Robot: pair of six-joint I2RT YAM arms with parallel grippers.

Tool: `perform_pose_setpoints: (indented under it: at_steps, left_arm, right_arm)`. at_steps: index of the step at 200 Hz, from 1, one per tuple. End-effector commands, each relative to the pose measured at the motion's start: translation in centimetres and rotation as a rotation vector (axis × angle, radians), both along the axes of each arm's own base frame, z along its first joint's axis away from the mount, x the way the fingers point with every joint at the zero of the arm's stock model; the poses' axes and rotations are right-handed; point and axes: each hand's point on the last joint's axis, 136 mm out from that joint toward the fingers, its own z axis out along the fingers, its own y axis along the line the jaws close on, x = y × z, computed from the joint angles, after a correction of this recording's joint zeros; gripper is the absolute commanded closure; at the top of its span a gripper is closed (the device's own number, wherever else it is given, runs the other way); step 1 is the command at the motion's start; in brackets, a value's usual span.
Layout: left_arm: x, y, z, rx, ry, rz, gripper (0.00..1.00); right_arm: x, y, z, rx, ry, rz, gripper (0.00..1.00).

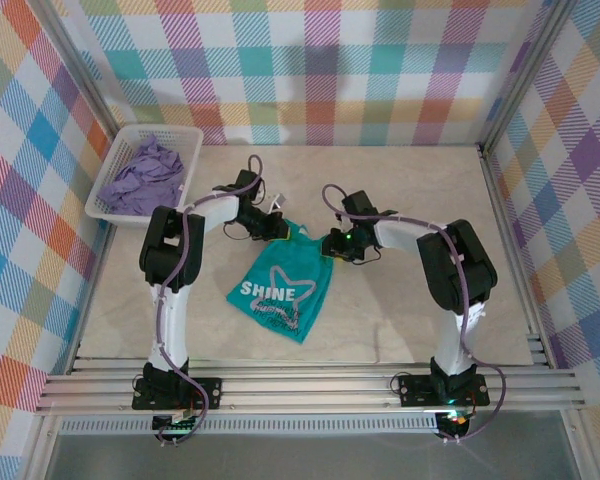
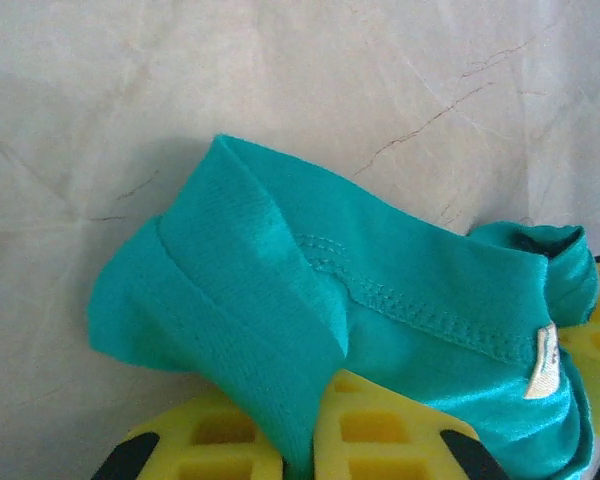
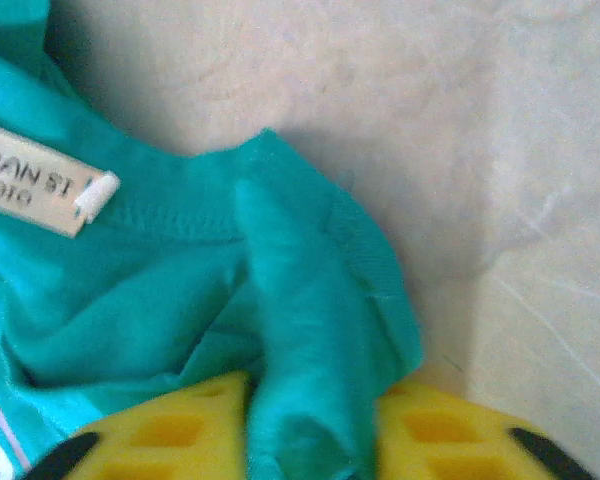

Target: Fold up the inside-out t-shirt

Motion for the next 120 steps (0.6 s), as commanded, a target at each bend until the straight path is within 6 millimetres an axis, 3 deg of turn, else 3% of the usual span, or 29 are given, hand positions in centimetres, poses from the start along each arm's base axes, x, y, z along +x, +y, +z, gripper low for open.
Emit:
perform_pose_setpoints:
  at_steps: [1, 28, 66, 120]
  left_arm:
    - [0.7, 1.5, 1.0, -0.014, 0.010, 0.066, 0.97]
    - [1.6, 3.1, 2.1, -0.038, -0.010, 0.154, 1.00]
    - [2.0, 5.7, 3.0, -0.071, -0.020, 0.309, 1.00]
    - [2.5, 5.5, 4.8, -0.184, -0.088, 0.404, 1.00]
  right_arm:
    - [1.4, 1.1, 0.9, 0.037, -0.061, 0.001, 0.85]
    - [2.8, 1.5, 2.7, 0.083, -0.171, 0.017, 1.00]
    - [4.5, 1.3, 5.9, 0.160, -0.305, 0.045, 1.00]
    - [6.0, 2.5, 7.2, 0.249, -0.375, 0.132, 1.00]
